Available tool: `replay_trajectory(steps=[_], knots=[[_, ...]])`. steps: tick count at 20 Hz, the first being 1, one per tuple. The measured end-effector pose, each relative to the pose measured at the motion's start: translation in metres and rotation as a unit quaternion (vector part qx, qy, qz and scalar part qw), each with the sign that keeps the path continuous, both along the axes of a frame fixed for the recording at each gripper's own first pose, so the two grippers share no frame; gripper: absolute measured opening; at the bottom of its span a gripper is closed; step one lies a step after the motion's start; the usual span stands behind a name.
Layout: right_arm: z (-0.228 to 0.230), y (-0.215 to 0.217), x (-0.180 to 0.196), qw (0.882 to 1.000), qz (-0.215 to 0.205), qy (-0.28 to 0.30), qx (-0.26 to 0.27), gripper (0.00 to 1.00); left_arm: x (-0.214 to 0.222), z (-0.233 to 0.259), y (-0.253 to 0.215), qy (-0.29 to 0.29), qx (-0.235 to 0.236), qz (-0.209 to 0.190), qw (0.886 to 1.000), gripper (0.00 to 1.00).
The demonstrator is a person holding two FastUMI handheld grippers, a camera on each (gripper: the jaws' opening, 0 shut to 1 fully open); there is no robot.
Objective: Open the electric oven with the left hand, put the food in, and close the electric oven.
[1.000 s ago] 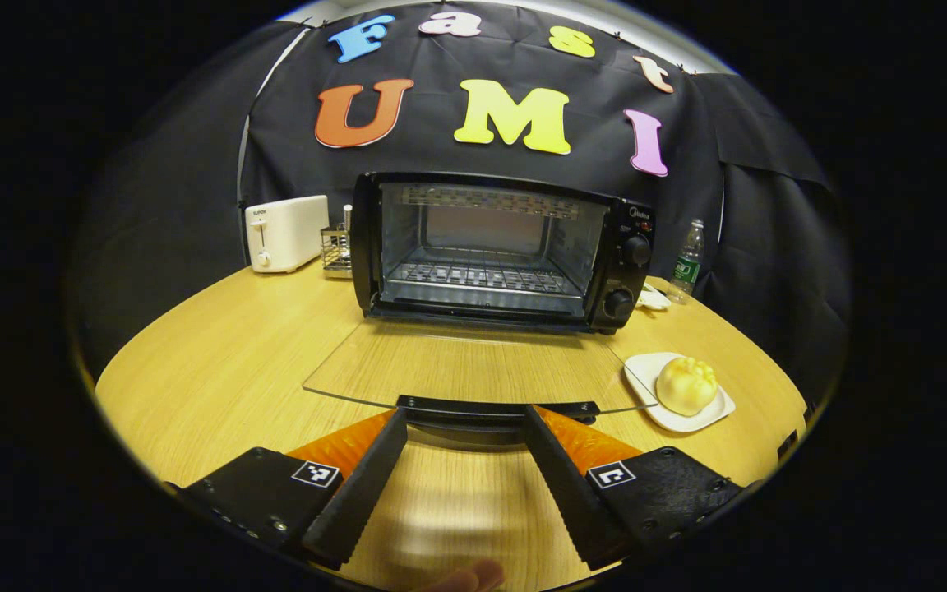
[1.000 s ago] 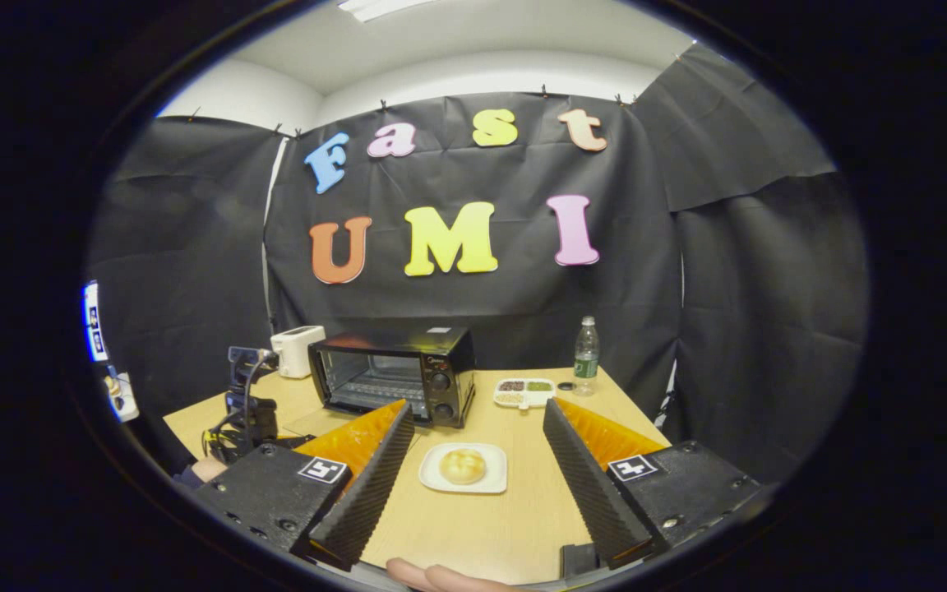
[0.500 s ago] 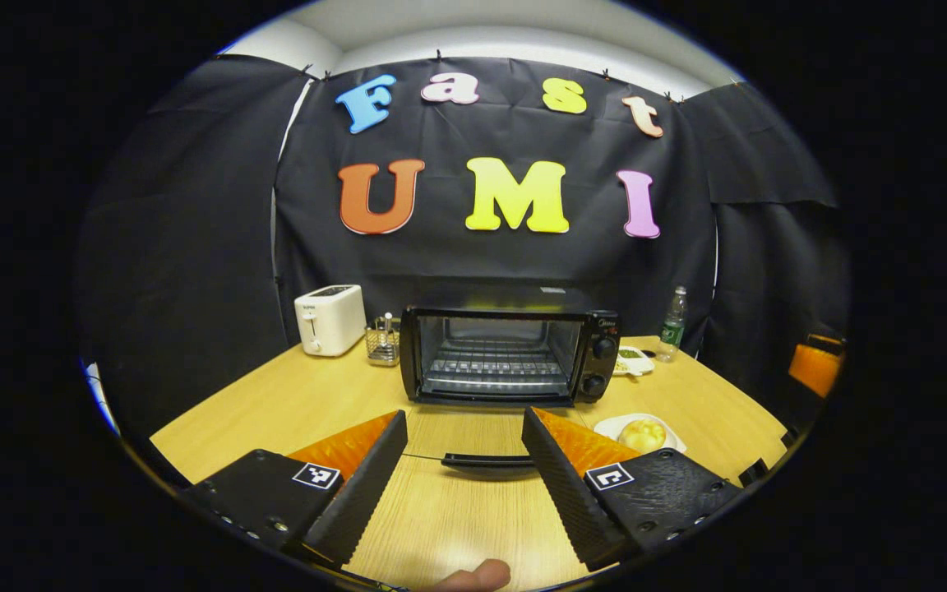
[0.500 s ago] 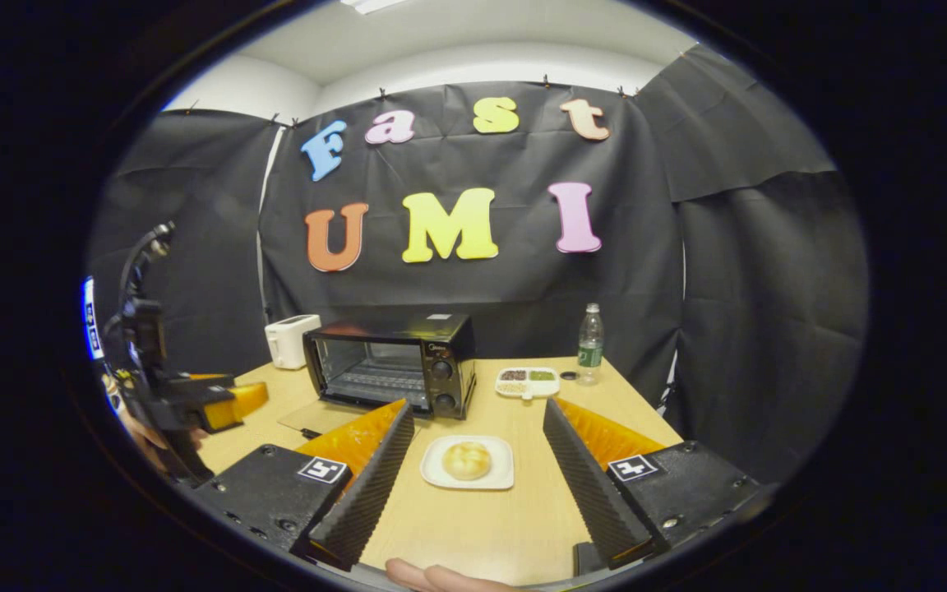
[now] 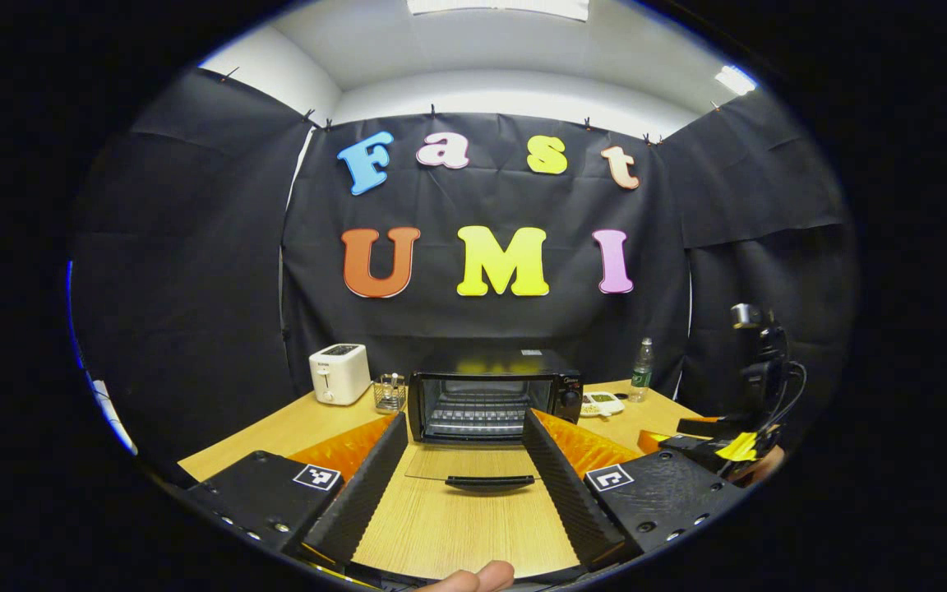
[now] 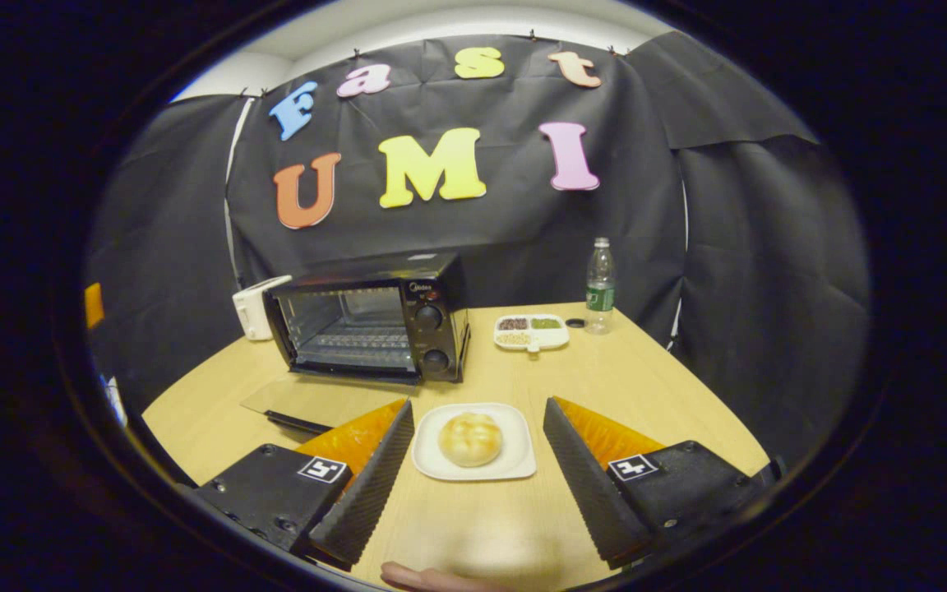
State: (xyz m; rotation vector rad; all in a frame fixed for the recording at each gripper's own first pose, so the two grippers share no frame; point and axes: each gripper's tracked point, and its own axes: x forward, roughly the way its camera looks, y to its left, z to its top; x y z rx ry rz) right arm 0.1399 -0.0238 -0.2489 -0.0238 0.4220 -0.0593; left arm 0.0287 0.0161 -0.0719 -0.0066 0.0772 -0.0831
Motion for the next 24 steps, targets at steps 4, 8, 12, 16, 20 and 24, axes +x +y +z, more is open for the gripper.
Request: replay_trajectory(steps=[4, 8, 12, 16, 20, 24], knots=[[-0.040, 0.001, 0.031, 0.999, -0.004, 0.037, -0.013, 0.97, -0.013, -0.003, 0.000, -0.004, 0.008, -0.004, 1.000, 0.93], [-0.081, -0.006, 0.049, 0.997, -0.023, 0.077, -0.021, 0.98, -0.012, -0.001, 0.004, -0.013, 0.016, -0.004, 1.000, 0.93], [-0.106, -0.006, 0.061, 0.993, -0.028, 0.116, -0.023, 0.98, -0.003, -0.015, 0.013, 0.002, 0.009, 0.004, 1.000, 0.93], [-0.116, -0.005, 0.064, 0.990, -0.031, 0.133, -0.020, 0.97, 0.006, -0.023, 0.018, 0.011, -0.001, 0.009, 1.000, 0.93], [-0.117, -0.008, 0.064, 0.991, -0.050, 0.127, -0.004, 0.92, 0.013, -0.040, 0.030, 0.030, 0.006, 0.027, 0.999, 0.93], [-0.122, -0.009, 0.068, 0.991, -0.056, 0.121, 0.008, 0.89, 0.014, -0.039, 0.036, 0.029, -0.005, 0.035, 0.999, 0.93]])
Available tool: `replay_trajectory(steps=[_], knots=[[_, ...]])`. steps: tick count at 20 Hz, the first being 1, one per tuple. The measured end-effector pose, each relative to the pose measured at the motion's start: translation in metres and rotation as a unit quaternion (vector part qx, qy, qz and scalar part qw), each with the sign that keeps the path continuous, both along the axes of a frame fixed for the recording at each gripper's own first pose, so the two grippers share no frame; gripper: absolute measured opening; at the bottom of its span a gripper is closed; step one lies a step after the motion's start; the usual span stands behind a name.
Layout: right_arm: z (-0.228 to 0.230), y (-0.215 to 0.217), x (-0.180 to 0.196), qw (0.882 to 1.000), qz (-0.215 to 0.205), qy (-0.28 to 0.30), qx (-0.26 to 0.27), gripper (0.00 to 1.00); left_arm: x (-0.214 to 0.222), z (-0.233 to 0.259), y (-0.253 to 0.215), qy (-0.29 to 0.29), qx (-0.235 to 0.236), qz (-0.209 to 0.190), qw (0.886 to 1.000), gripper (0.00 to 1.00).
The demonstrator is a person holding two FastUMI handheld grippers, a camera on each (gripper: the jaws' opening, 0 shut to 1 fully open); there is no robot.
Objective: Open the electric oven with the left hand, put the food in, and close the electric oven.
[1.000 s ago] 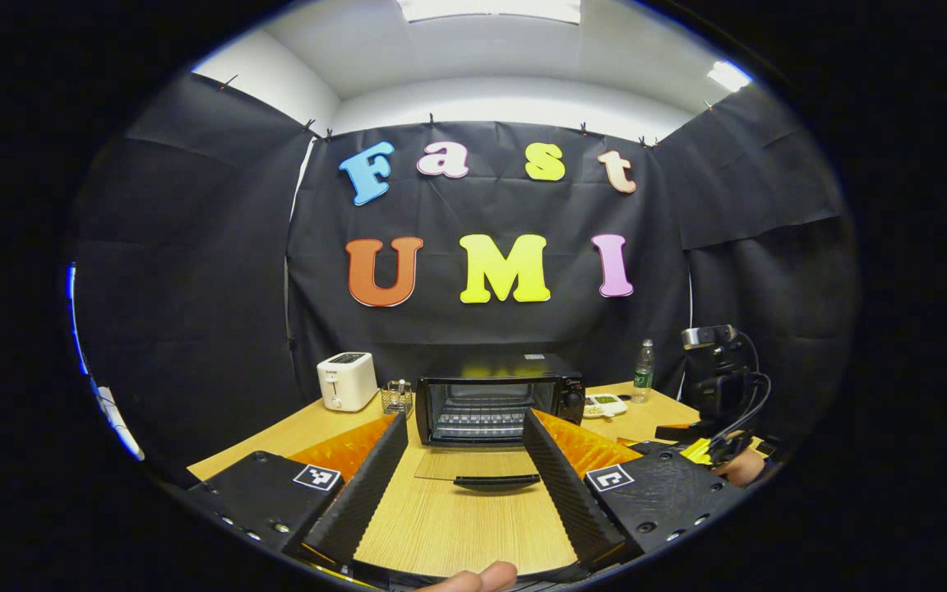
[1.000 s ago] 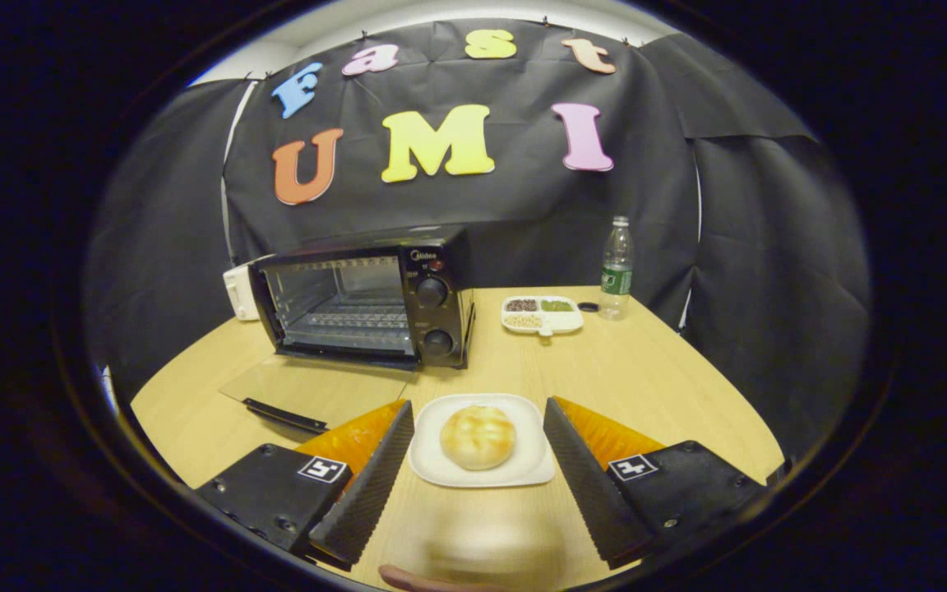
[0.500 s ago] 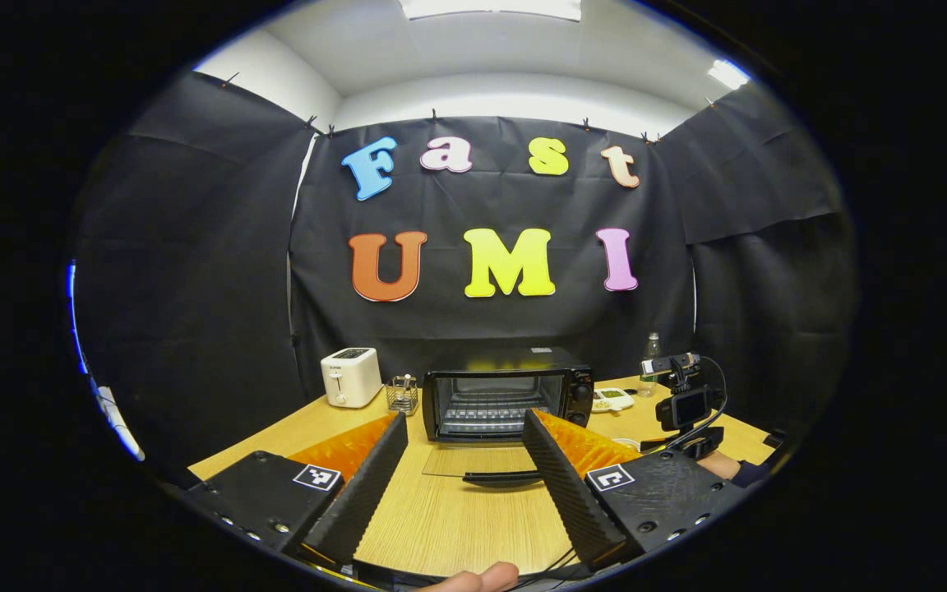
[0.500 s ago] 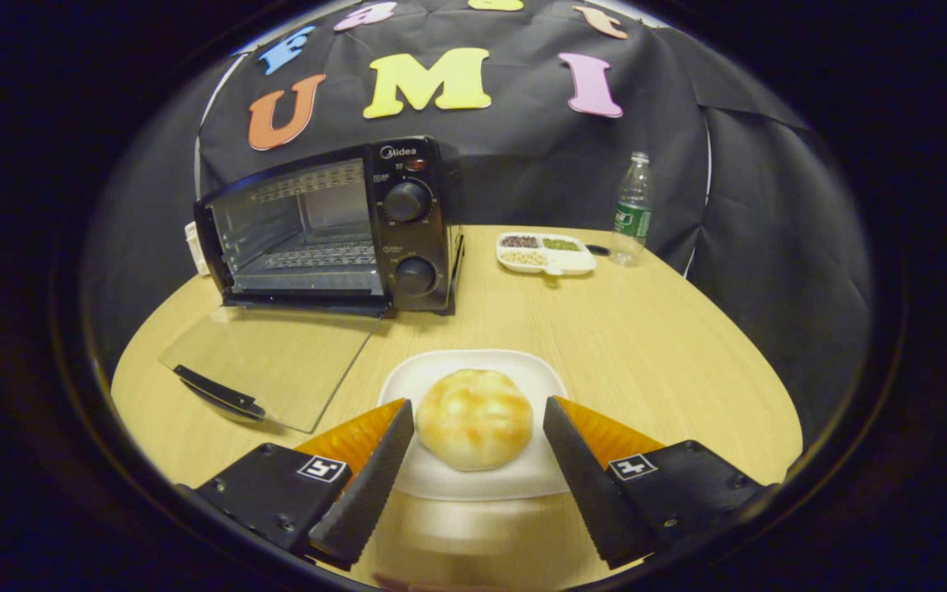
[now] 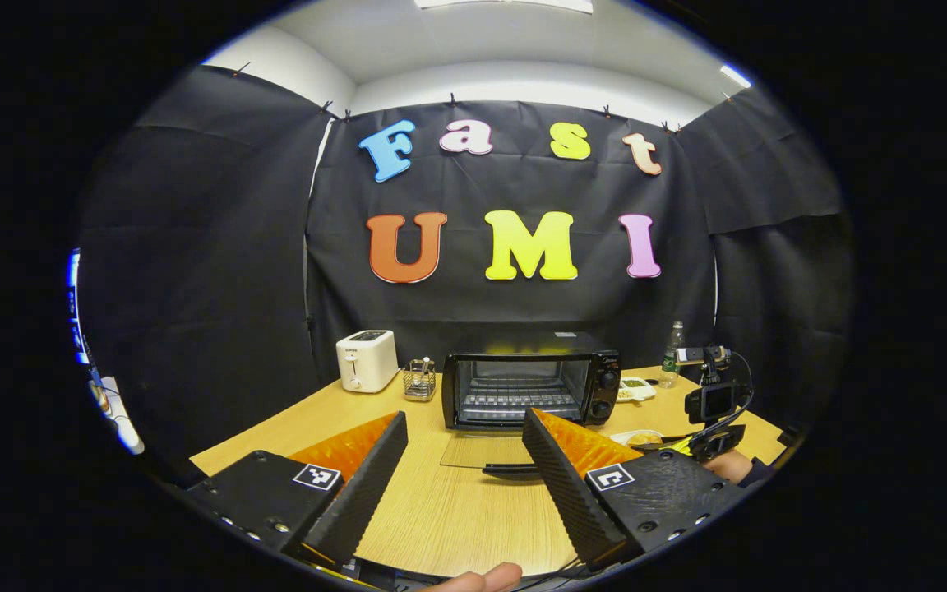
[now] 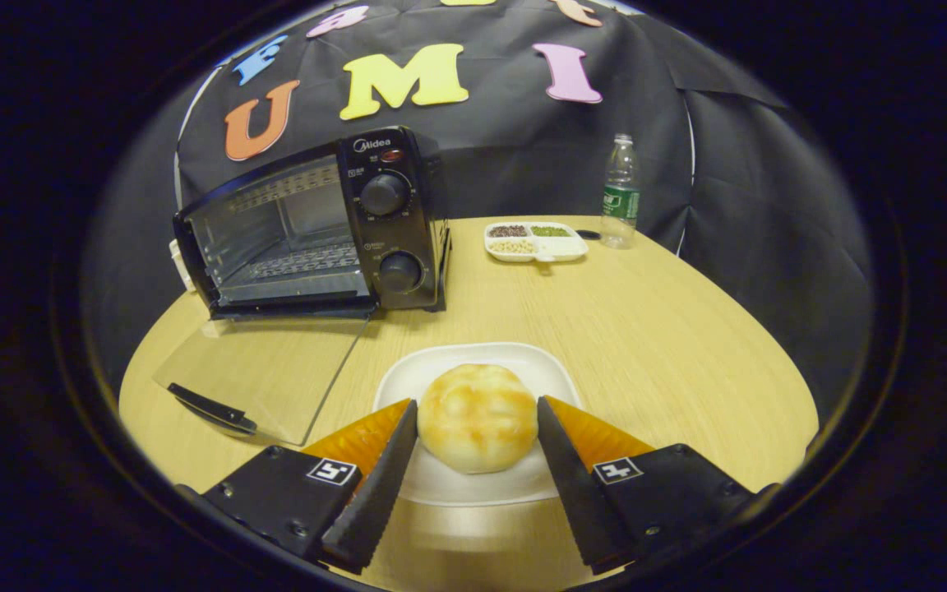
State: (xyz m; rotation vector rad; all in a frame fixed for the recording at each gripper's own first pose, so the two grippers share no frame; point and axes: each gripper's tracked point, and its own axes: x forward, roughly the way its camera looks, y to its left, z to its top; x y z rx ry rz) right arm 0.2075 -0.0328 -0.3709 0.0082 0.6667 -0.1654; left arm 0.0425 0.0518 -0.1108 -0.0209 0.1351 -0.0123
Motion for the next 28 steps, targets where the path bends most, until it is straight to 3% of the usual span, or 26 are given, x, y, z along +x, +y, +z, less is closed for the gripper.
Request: replay_trajectory(steps=[4, 5, 6, 7, 9, 10, 11, 12, 19, 21, 24, 26, 28], knots=[[-0.008, 0.000, 0.001, 0.999, -0.009, 0.007, 0.033, 0.87, -0.002, 0.006, -0.001, -0.009, -0.001, -0.002, 1.000, 0.93], [-0.007, 0.000, 0.002, 0.999, -0.009, 0.005, 0.040, 0.86, -0.004, 0.008, -0.003, -0.010, 0.000, -0.005, 1.000, 0.84], [-0.005, -0.001, 0.002, 0.999, -0.014, 0.002, 0.049, 0.86, -0.006, 0.008, -0.004, -0.011, 0.001, -0.008, 1.000, 0.84], [-0.005, -0.001, 0.000, 0.998, -0.021, 0.003, 0.056, 0.85, -0.007, 0.011, -0.006, -0.014, 0.002, -0.010, 1.000, 0.93], [0.003, 0.006, -0.001, 0.996, -0.023, -0.006, 0.084, 0.83, -0.010, 0.017, -0.007, -0.021, 0.005, -0.014, 1.000, 0.93], [0.009, 0.011, -0.002, 0.995, -0.022, -0.012, 0.098, 0.84, -0.011, 0.019, -0.006, -0.026, 0.006, -0.016, 1.000, 0.83], [0.017, 0.017, -0.002, 0.994, -0.020, -0.020, 0.109, 0.84, -0.013, 0.021, -0.007, -0.029, 0.006, -0.017, 0.999, 0.84], [0.025, 0.025, -0.002, 0.992, -0.017, -0.030, 0.120, 0.83, -0.015, 0.024, -0.006, -0.032, 0.007, -0.017, 0.999, 0.93], [0.066, 0.100, 0.012, 0.979, 0.006, -0.098, 0.177, 0.82, -0.023, 0.037, 0.006, -0.051, 0.035, -0.002, 0.998, 0.93], [0.070, 0.127, 0.019, 0.972, -0.005, -0.113, 0.206, 0.81, -0.024, 0.037, 0.003, -0.051, 0.035, -0.007, 0.998, 0.93], [0.080, 0.172, 0.040, 0.952, -0.013, -0.149, 0.267, 0.82, -0.024, 0.035, -0.001, -0.046, 0.016, -0.023, 0.999, 0.93], [0.083, 0.194, 0.057, 0.946, -0.008, -0.170, 0.275, 0.81, -0.024, 0.035, 0.006, -0.046, 0.017, -0.020, 0.999, 0.94], [0.078, 0.208, 0.074, 0.949, -0.011, -0.179, 0.259, 0.81, -0.023, 0.036, 0.015, -0.048, 0.020, -0.012, 0.999, 0.94]])
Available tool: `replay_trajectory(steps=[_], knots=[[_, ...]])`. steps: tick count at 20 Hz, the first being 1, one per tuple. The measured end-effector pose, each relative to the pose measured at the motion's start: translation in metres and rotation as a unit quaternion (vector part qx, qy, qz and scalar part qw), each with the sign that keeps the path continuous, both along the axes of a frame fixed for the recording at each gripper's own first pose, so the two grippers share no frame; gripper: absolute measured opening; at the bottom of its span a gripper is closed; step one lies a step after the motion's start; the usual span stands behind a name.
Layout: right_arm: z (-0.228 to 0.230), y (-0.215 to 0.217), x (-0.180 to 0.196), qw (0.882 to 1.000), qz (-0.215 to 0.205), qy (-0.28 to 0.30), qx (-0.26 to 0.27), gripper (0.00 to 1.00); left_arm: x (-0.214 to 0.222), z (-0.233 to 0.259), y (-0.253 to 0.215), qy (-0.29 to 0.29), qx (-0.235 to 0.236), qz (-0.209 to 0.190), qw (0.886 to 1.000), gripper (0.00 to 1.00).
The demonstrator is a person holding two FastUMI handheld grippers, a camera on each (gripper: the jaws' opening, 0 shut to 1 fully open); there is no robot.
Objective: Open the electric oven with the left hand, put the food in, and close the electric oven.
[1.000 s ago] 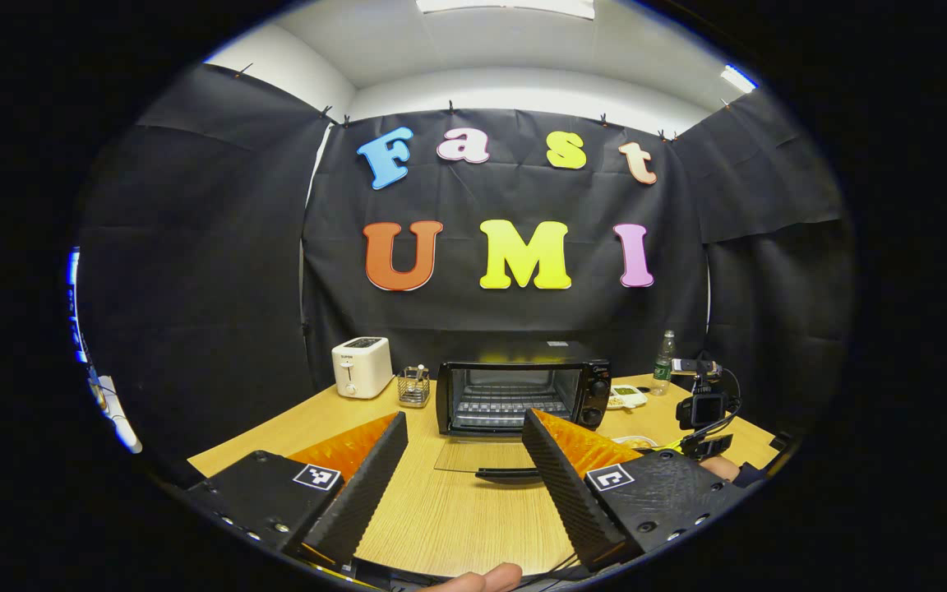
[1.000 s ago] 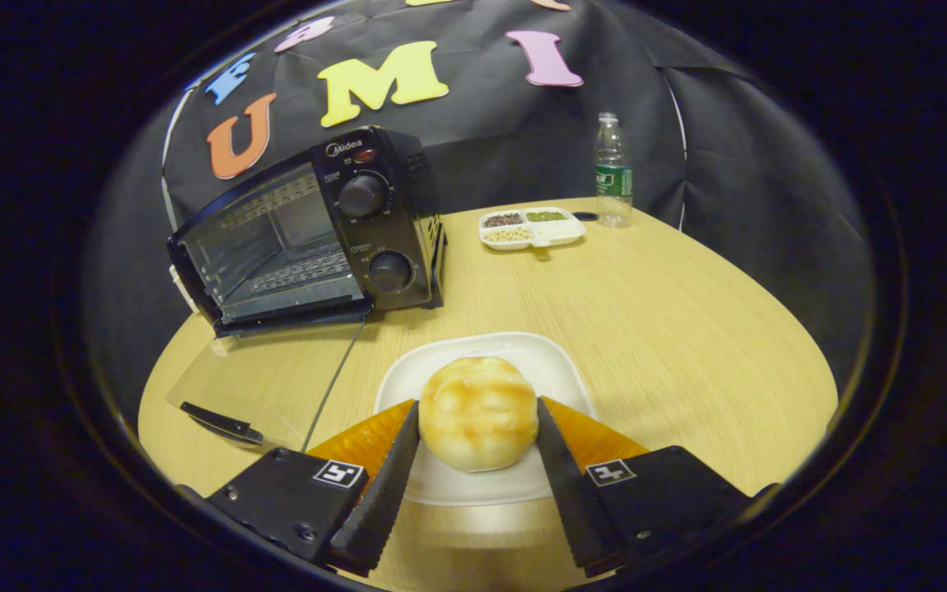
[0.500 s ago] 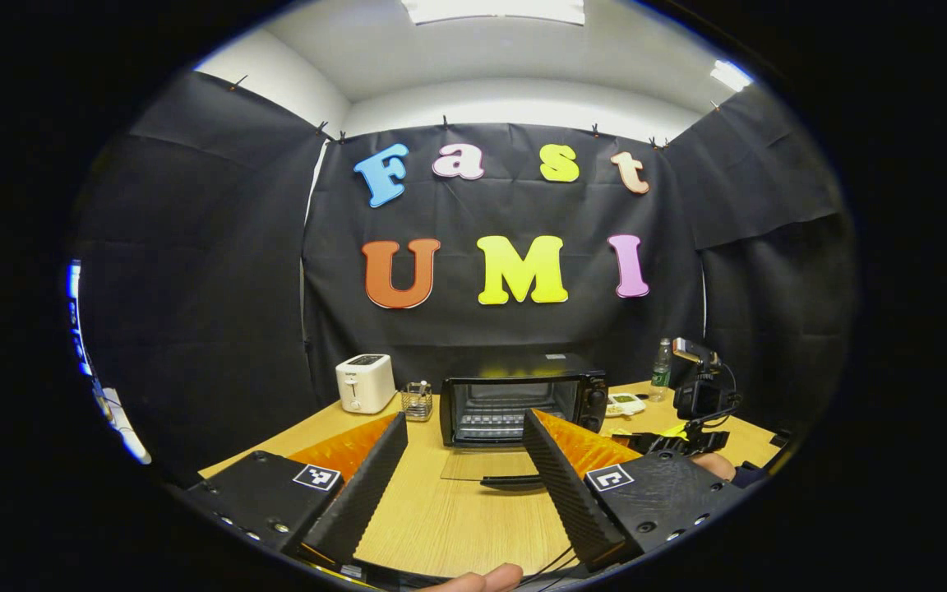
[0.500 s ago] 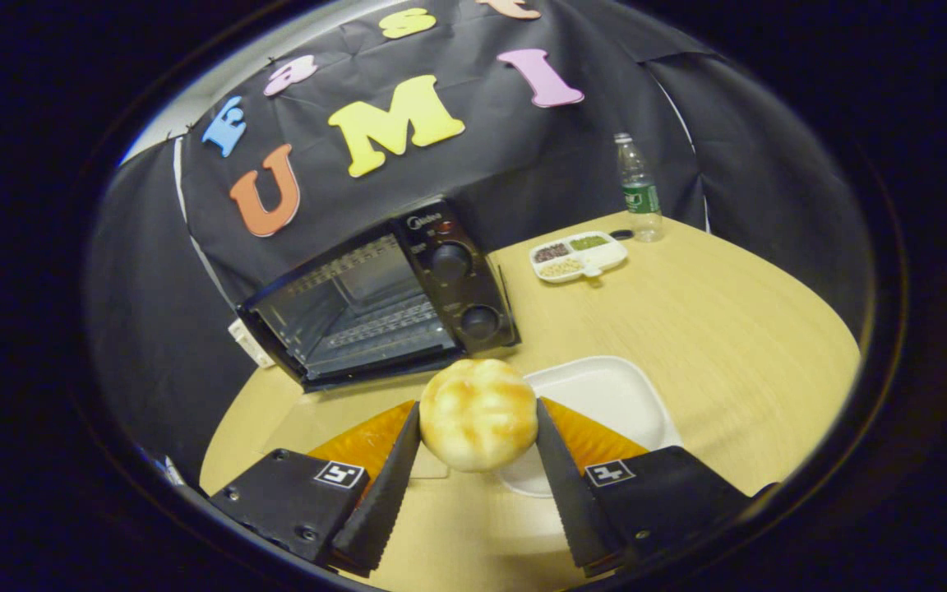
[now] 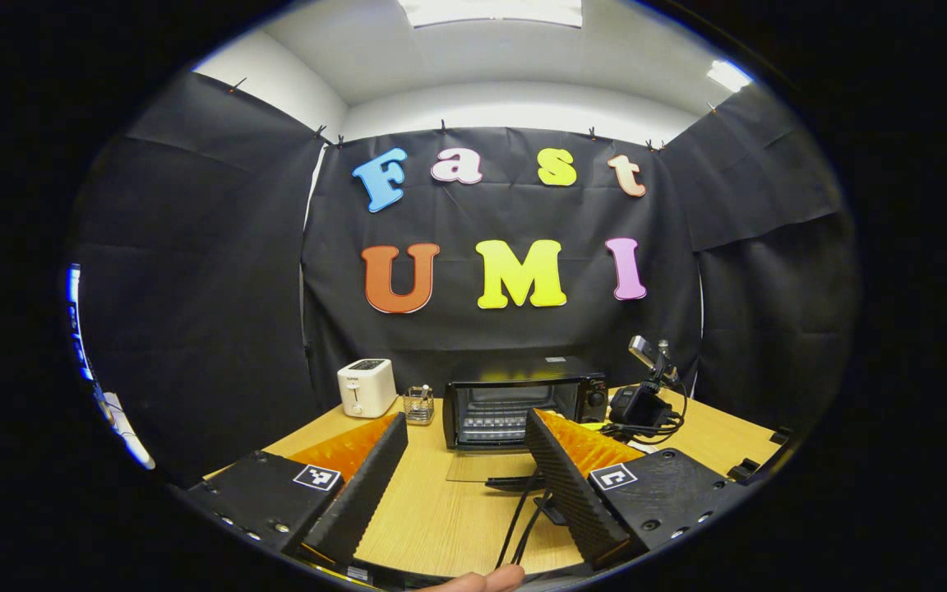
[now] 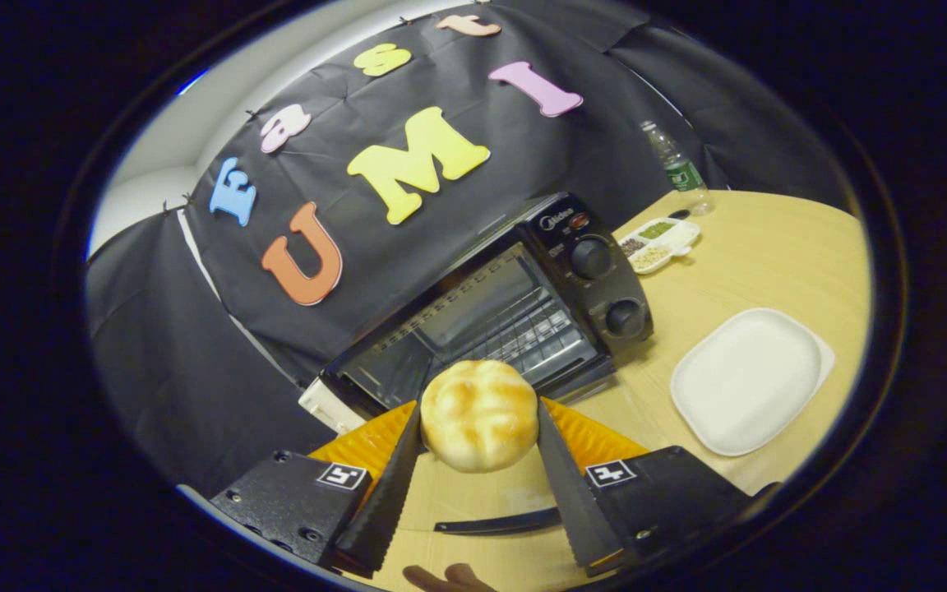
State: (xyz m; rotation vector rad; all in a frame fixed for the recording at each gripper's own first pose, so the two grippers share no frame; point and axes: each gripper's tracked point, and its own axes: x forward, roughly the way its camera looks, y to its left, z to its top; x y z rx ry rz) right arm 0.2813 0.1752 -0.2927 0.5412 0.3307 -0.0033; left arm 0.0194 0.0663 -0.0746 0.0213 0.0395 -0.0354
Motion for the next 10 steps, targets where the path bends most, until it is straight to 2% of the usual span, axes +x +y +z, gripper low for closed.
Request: replay_trajectory(steps=[5, 10], knots=[[-0.018, 0.020, 0.060, 1.000, -0.009, 0.005, -0.020, 0.81, 0.006, 0.001, 0.010, 0.000, -0.012, -0.002, 1.000, 0.94], [-0.021, 0.008, 0.116, 0.999, -0.032, 0.002, -0.042, 0.81, 0.024, -0.010, 0.030, 0.012, -0.005, 0.016, 1.000, 0.94]])
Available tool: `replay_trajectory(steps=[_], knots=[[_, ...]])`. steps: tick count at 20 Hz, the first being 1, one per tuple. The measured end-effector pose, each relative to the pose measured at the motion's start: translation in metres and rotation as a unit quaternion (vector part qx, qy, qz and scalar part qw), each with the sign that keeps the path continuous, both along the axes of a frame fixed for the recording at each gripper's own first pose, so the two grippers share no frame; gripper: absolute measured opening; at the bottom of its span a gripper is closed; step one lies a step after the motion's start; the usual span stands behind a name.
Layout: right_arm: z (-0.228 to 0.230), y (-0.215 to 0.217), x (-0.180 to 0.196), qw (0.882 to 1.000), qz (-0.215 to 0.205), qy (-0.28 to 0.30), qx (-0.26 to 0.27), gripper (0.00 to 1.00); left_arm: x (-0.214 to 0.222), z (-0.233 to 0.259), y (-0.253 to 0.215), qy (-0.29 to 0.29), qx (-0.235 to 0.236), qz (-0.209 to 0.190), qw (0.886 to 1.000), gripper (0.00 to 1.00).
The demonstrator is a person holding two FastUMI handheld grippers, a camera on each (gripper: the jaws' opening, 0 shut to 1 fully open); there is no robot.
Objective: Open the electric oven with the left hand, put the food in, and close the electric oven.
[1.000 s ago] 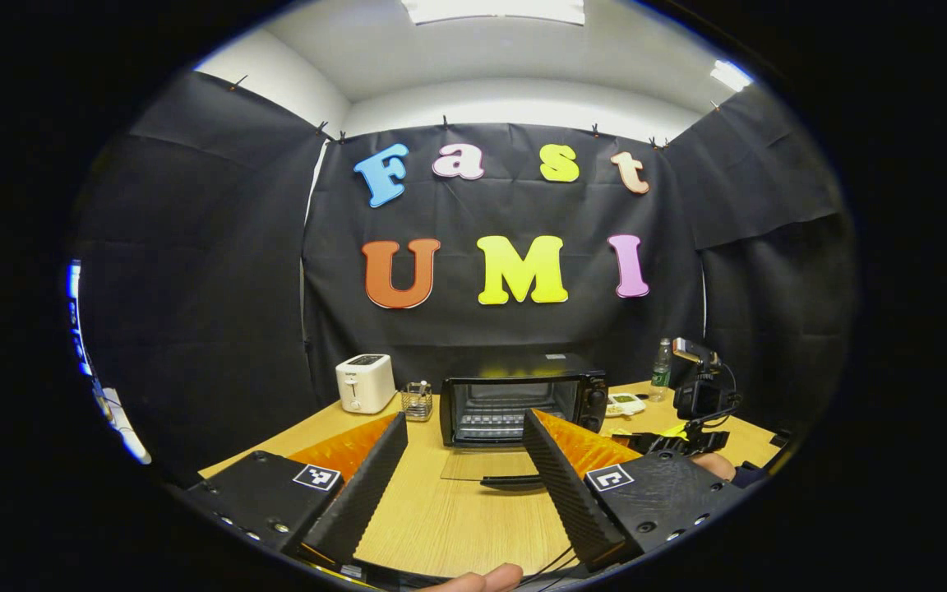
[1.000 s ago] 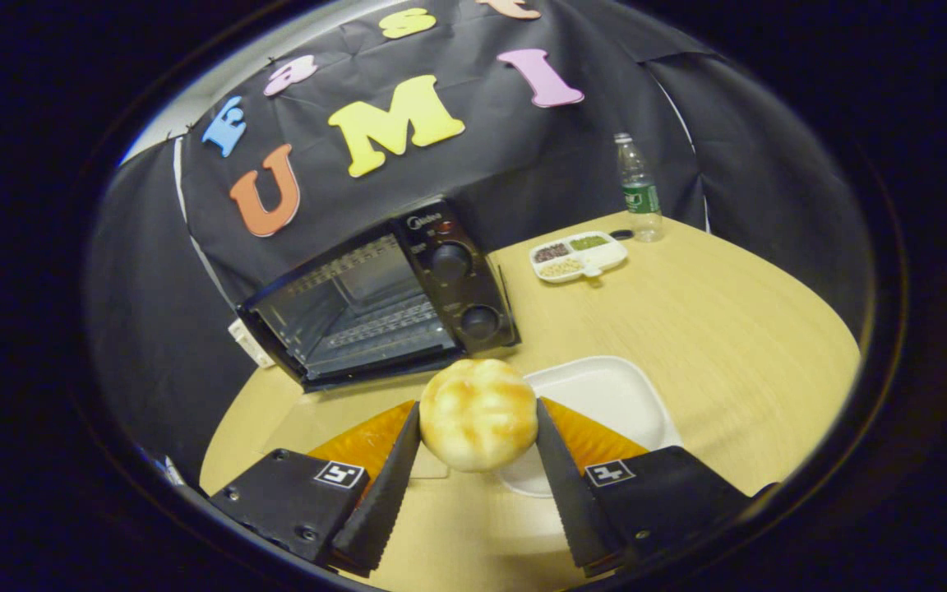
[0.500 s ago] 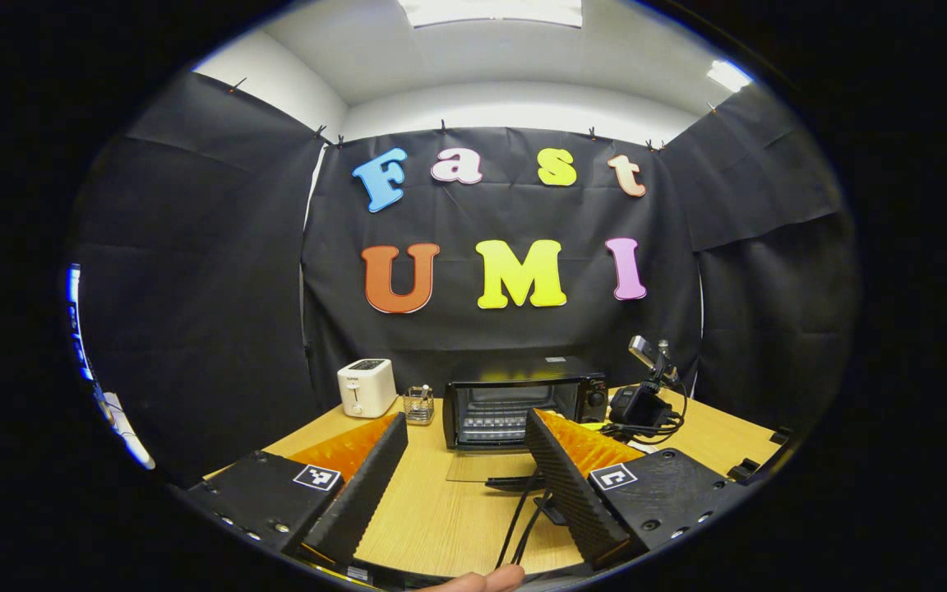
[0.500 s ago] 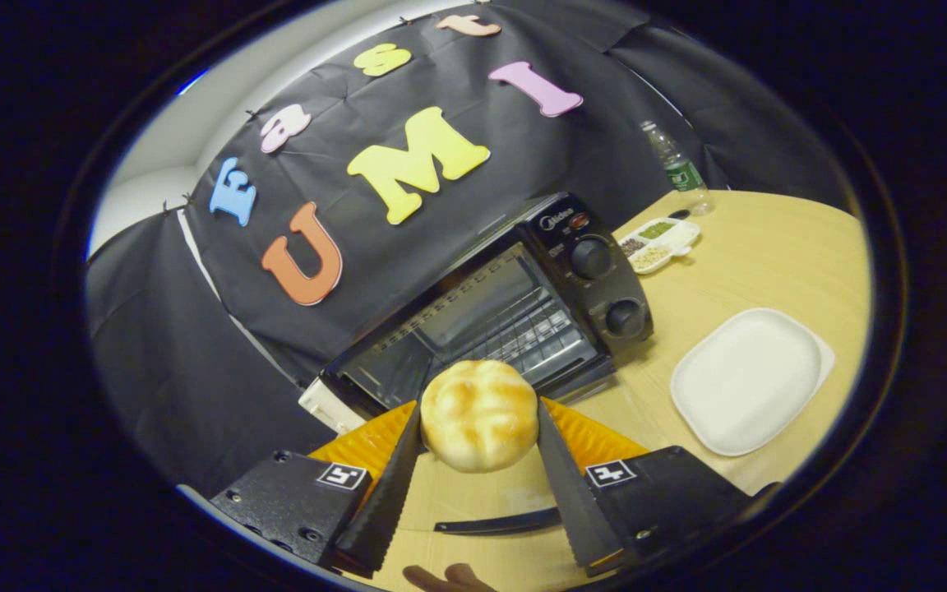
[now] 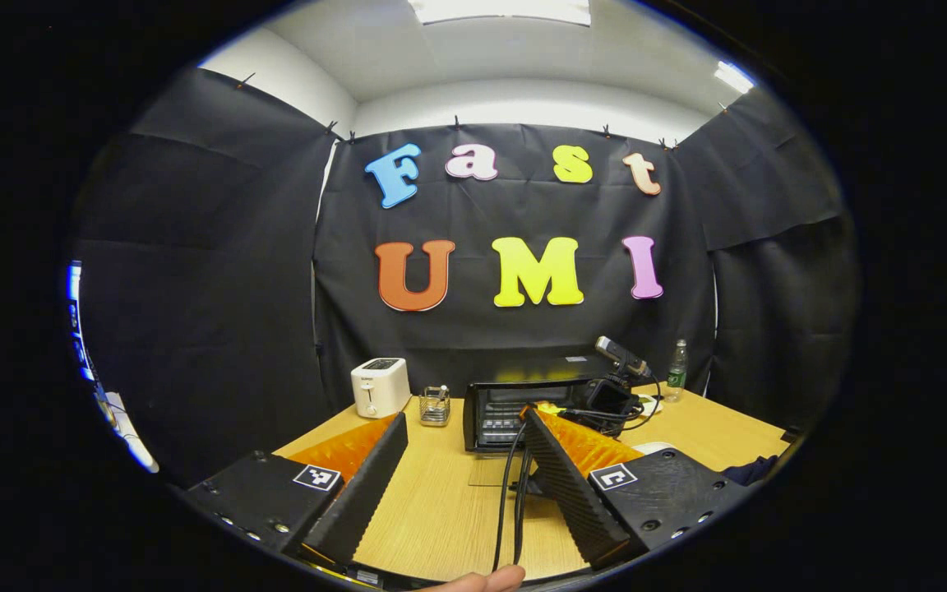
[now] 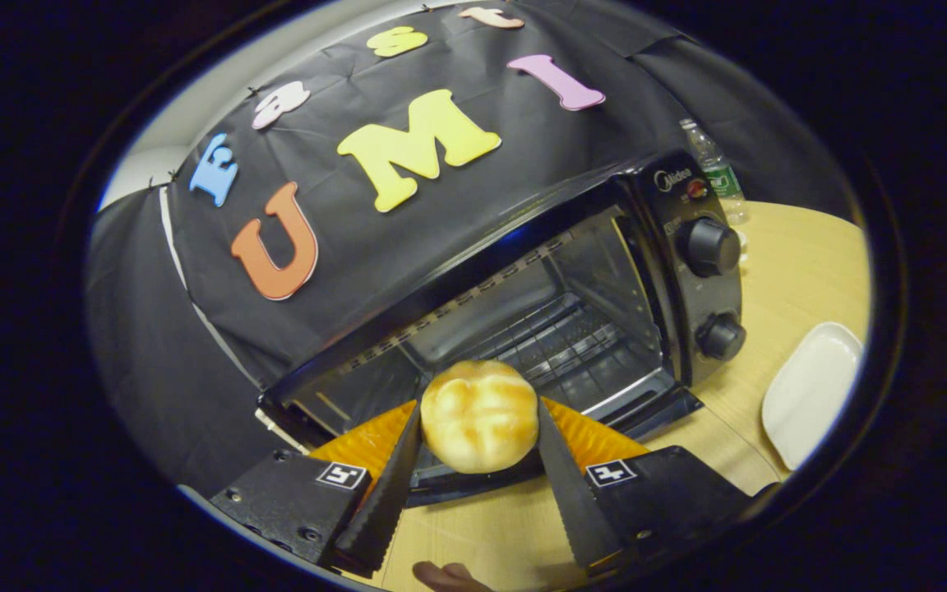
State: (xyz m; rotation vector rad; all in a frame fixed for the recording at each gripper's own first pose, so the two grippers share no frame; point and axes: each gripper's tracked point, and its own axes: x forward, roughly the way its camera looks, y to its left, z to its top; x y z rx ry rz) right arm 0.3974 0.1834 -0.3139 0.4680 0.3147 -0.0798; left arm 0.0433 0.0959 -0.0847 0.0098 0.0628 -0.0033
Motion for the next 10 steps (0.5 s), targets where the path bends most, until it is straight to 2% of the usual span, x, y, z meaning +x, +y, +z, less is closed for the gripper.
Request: replay_trajectory(steps=[5, 10], knots=[[0.009, -0.017, 0.046, 0.998, -0.010, -0.035, -0.048, 0.81, 0.012, -0.016, 0.006, 0.021, -0.006, 0.005, 1.000, 0.94], [0.006, -0.009, 0.066, 0.995, 0.027, -0.039, -0.086, 0.81, 0.018, -0.024, 0.007, 0.030, -0.012, 0.004, 0.999, 0.94]])
